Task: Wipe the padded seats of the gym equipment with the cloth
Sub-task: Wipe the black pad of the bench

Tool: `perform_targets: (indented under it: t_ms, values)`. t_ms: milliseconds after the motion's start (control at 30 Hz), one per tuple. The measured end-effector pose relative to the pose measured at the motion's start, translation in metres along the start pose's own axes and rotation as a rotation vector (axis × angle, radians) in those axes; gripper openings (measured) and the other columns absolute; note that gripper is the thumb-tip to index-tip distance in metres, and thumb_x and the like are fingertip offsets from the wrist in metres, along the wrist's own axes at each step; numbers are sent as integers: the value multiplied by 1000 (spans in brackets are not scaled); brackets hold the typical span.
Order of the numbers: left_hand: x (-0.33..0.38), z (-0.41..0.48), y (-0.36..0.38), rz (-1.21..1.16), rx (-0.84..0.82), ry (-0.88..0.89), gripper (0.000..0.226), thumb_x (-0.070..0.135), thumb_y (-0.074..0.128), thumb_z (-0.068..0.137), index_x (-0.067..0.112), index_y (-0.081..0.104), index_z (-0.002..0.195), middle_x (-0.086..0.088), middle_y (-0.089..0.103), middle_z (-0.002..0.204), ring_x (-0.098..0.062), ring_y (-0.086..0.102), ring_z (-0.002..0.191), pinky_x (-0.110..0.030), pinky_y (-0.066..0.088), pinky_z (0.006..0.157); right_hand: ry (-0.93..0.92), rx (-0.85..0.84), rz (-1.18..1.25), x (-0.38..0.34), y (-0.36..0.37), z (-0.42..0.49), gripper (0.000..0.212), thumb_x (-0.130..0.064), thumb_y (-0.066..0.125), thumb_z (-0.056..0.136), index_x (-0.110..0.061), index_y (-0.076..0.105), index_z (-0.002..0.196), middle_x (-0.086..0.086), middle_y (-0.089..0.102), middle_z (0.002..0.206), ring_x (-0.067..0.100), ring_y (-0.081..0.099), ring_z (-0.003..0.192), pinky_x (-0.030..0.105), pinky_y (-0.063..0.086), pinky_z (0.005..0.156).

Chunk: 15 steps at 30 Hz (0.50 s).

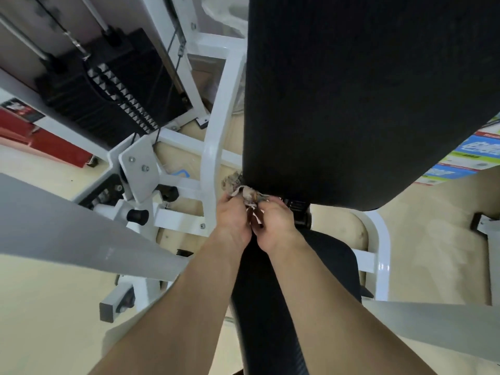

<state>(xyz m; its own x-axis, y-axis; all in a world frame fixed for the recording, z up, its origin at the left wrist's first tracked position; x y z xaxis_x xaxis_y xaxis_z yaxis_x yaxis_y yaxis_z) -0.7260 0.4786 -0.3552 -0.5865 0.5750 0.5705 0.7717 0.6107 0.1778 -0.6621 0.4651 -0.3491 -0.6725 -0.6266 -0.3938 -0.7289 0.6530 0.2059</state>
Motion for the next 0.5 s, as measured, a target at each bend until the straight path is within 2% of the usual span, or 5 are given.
perform_targets:
  t_ms: [133, 267, 367, 433, 500]
  values:
    - [17, 4, 0, -53, -73, 63, 27, 3, 47, 100, 10, 72, 109, -12, 73, 90, -25, 70, 77, -33, 61, 66, 17, -84, -53, 5, 14, -7, 25, 2, 47, 98, -10, 68, 101, 6, 71, 91, 16, 66, 81, 30, 52, 83]
    - [21, 3, 0, -113, -94, 56, 33, 1, 47, 101, 15, 69, 122, -13, 75, 101, -25, 72, 84, -40, 60, 76, 30, -13, -111, -5, -14, -20, 19, -12, 56, 99, -13, 70, 111, 3, 71, 107, 19, 64, 99, 34, 49, 88]
    - [39, -3, 5, -149, -59, 132, 33, 6, 58, 98, 19, 66, 127, -9, 74, 92, -20, 71, 75, -36, 59, 67, 49, -28, -240, -17, -31, -31, 22, -17, 52, 102, -17, 73, 109, 1, 73, 107, 19, 63, 103, 36, 45, 91]
    - [57, -8, 14, -147, -83, 207, 33, 11, 64, 95, 19, 67, 127, -10, 74, 115, -24, 72, 105, -44, 57, 94, 27, -65, -311, -32, -31, -42, 24, -17, 50, 102, -18, 74, 108, -1, 76, 105, 19, 65, 104, 35, 47, 91]
    - [73, -16, 26, -68, -152, 308, 30, 15, 65, 94, 17, 70, 124, -9, 71, 124, -24, 67, 118, -45, 51, 106, -19, -106, -347, -49, -23, -55, 26, -18, 48, 102, -19, 73, 108, -1, 77, 104, 19, 65, 104, 35, 49, 92]
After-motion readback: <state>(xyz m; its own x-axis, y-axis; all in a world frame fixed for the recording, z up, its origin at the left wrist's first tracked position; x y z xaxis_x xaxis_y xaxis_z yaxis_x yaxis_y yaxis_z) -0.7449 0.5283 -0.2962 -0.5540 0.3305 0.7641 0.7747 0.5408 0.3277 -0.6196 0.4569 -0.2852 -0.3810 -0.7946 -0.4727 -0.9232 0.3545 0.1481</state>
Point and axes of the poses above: each hand's wrist, its own z-axis towards the middle knuckle, its own y-axis out of the palm, x = y × z, the point moved 1 cm from there along z, towards the middle knuckle
